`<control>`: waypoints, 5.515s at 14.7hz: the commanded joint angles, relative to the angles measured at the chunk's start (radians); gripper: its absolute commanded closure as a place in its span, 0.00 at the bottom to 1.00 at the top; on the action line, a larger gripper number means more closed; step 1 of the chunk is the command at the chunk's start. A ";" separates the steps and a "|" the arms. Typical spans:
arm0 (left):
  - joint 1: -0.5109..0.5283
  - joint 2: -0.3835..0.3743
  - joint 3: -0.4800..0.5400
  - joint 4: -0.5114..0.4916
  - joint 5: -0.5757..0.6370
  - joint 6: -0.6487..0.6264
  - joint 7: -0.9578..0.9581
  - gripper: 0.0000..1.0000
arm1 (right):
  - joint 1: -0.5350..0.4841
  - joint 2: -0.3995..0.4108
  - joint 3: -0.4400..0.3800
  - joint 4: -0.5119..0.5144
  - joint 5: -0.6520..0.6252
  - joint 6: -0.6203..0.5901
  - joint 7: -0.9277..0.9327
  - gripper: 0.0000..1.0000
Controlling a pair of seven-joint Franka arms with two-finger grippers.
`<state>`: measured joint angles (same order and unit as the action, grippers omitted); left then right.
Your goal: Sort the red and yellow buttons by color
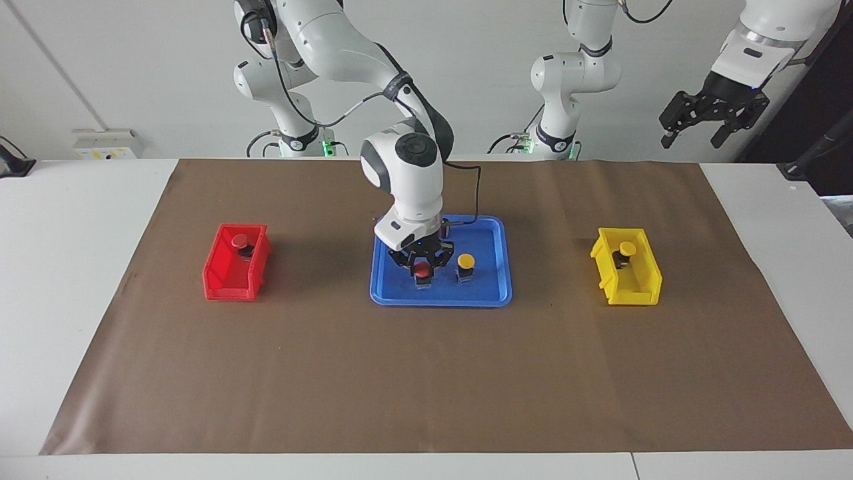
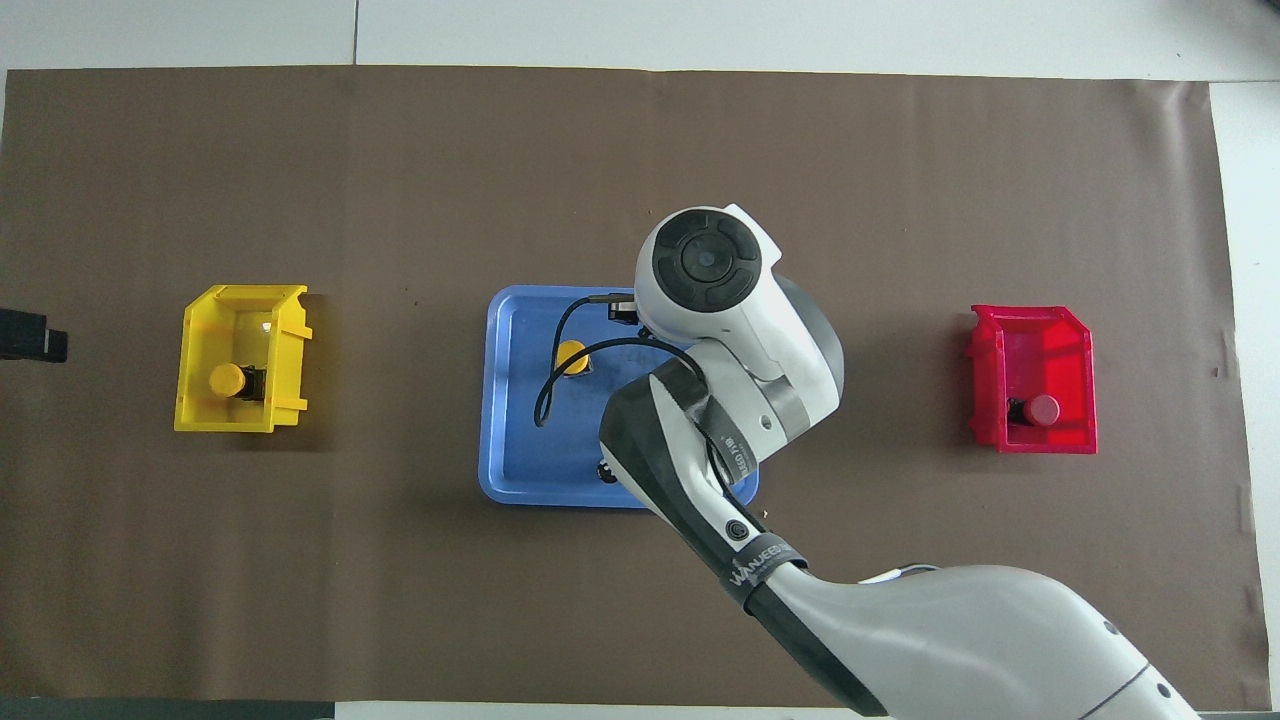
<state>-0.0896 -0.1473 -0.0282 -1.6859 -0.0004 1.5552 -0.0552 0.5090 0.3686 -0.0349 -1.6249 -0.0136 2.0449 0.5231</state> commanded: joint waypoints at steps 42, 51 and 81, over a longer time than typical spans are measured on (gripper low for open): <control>-0.110 0.393 0.004 0.143 -0.110 0.071 -0.131 0.99 | -0.598 -0.412 0.073 -0.180 0.012 -0.317 -0.684 0.00; 0.080 0.313 0.010 -0.083 -0.070 0.287 0.092 0.99 | -0.652 -0.396 0.035 0.054 -0.008 -0.580 -0.633 0.00; 0.090 0.316 -0.001 0.006 0.031 0.208 0.130 0.00 | -0.532 -0.404 -0.060 0.037 -0.023 -0.585 -0.633 0.00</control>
<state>0.0157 0.1752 -0.0260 -1.7943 -0.0344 1.8979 0.0454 -0.0189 -0.0261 -0.1008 -1.5828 -0.0259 1.4689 -0.1202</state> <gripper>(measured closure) 0.000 0.000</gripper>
